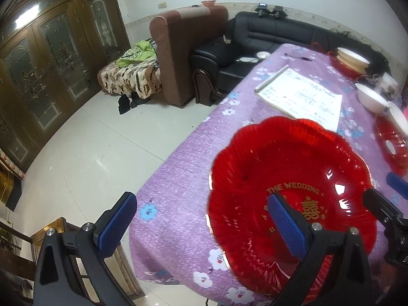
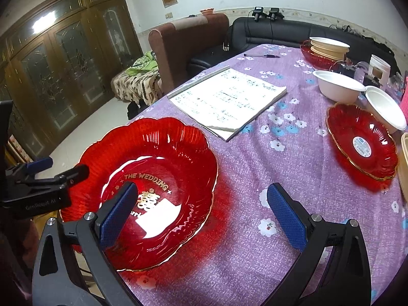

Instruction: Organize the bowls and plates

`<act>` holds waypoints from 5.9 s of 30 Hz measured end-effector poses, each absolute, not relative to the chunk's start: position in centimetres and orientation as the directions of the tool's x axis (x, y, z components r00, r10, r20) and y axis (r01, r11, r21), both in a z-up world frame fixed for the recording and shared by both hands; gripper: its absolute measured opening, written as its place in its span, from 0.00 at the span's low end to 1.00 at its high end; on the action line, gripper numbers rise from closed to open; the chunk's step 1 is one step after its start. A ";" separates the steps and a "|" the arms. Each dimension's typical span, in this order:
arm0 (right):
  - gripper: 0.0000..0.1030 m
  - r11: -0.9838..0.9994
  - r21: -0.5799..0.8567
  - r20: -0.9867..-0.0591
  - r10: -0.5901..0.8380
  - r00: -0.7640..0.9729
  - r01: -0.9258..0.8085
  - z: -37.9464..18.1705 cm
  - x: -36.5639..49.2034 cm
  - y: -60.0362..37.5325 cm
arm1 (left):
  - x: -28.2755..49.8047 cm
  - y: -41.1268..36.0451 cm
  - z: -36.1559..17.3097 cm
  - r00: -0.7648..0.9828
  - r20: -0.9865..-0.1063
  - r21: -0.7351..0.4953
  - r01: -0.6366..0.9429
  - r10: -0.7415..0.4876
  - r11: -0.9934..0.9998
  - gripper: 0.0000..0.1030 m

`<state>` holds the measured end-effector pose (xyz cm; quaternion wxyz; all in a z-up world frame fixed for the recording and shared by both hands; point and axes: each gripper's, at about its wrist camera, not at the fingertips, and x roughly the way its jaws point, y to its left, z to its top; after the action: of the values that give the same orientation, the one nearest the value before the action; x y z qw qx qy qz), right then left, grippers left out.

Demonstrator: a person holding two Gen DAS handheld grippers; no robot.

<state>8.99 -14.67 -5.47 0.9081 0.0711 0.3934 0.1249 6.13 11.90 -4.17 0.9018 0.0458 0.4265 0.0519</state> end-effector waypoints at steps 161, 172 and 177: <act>0.14 0.953 0.295 -0.759 0.277 0.590 -0.068 -5.7 6.8 -14.8 | 8.2 5.8 -5.3 0.398 -0.912 -0.021 0.191 -0.097 0.981 0.23; 0.29 0.985 0.168 -0.607 0.140 0.782 -0.046 -1.9 4.3 -17.9 | 7.4 5.6 -4.0 0.442 -0.890 -0.043 0.170 -0.115 0.985 0.23; 0.36 0.982 0.187 -0.538 0.095 0.837 0.009 -1.9 2.9 -20.8 | 6.2 2.8 -2.9 0.510 -0.855 0.011 0.202 -0.096 0.979 0.24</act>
<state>2.94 -20.83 -1.89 0.9542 0.0911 0.2842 0.0226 6.24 2.82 -2.88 0.8672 0.0544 0.4875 -0.0861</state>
